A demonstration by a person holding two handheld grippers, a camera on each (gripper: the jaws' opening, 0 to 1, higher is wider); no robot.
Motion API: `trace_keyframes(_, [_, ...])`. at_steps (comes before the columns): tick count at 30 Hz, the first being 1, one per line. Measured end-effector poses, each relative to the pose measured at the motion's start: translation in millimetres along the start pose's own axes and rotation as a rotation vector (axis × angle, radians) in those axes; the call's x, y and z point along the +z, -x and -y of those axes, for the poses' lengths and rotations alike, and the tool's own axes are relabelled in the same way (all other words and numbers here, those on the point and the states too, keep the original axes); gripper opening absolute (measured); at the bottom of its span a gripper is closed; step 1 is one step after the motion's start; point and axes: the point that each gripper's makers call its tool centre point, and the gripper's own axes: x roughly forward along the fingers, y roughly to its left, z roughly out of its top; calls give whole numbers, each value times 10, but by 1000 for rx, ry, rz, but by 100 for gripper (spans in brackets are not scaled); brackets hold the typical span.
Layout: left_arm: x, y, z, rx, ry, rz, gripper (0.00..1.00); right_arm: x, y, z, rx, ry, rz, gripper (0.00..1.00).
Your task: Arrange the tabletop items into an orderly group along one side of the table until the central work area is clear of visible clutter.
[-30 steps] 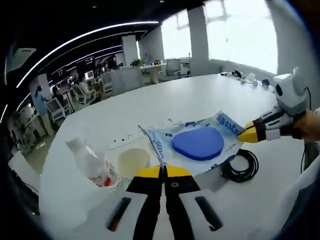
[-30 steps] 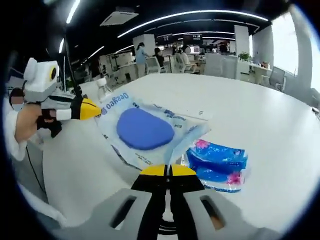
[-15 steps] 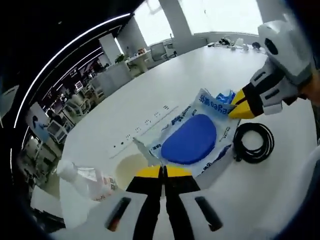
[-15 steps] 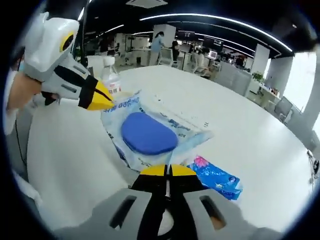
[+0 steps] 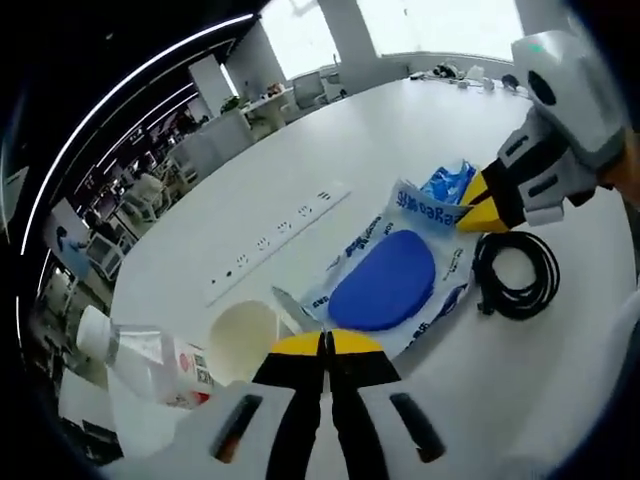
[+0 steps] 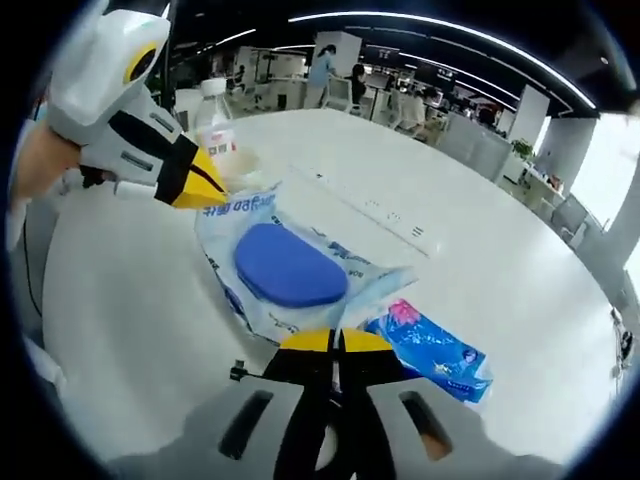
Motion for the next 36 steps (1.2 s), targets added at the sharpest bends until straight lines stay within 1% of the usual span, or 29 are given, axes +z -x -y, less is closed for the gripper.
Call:
trace_keyframes(5, [-51, -61, 10, -3, -10, -15, 0, -43, -34, 20, 3, -7, -6, 0])
trace_keyframes(8, [-96, -90, 18, -6, -3, -26, 0, -123, -76, 45, 8, -40, -22, 0])
trace_keyframes(11, [-143, -116, 30, -7, -3, -36, 0, -196, -88, 56, 12, -43, -37, 0])
trace_keyframes(14, [-172, -138, 34, -8, 2, -40, 0, -228, -97, 73, 14, -48, -42, 0])
trace_keyframes(16, [-202, -153, 24, -3, 1, -48, 0, -254, -107, 84, 17, -77, -47, 0])
trace_keyframes(18, [-244, -167, 28, -5, 22, -58, 0, -265, -116, 92, 18, -82, -49, 0])
trace_keyframes(22, [-339, -181, 48, -4, 34, -76, 0, -307, -146, 87, 25, -101, -54, 0])
trace_keyframes(23, [-371, -189, 57, -5, 41, -77, 0, -337, -158, 85, 31, -121, -55, 0])
trace_keyframes(24, [-408, -196, 63, -2, 38, -84, 0, -378, -161, 68, 36, -188, -64, 0])
trace_keyframes(25, [-442, -202, 68, -4, 36, -92, 0, -387, -169, 88, 35, -210, -58, 0])
trace_keyframes(28, [-459, -202, 74, -3, 52, -91, 0, -390, -170, 81, 34, -201, -58, 0])
trace_keyframes(32, [-498, -256, 83, -3, 49, -102, 0, -396, -193, 65, 34, -189, -66, 0])
trace_keyframes(36, [-538, -275, 68, -1, 73, -110, 0, -403, -193, 72, 34, -213, -61, 0])
